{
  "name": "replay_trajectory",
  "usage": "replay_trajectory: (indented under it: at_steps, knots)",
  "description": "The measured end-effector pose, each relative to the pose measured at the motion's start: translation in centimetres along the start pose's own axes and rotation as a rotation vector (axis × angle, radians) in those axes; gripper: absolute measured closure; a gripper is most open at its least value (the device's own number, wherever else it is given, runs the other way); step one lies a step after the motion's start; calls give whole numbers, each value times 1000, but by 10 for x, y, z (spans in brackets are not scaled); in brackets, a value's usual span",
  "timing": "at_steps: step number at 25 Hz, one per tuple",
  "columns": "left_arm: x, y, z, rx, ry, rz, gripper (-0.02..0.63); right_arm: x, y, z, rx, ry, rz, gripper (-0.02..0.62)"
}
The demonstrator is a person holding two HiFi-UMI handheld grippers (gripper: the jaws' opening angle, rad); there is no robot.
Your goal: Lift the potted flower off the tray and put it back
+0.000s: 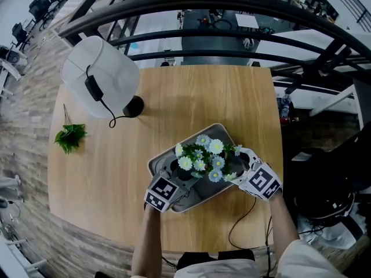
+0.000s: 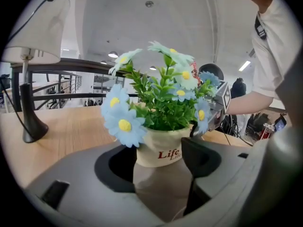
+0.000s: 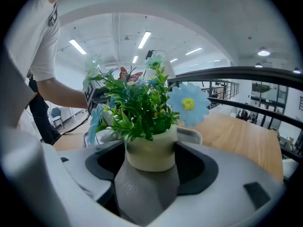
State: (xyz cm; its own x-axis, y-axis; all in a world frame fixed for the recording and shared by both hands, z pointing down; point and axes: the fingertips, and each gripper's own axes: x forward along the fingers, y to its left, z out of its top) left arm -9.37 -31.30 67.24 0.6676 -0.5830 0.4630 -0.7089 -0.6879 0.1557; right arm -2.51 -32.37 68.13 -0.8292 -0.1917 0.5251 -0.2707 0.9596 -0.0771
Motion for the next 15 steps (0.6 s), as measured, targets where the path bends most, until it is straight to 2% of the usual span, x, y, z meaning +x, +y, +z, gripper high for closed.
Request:
replay_trajectory:
  at_steps: [5,15]
  knots:
    - [-2,-1,2,-12,-14,35,282,-1,1,4,-2,7,-22,245]
    - [-25,-13,31,-21,-57,23,284,-23,13,37,19,-45,-57,244]
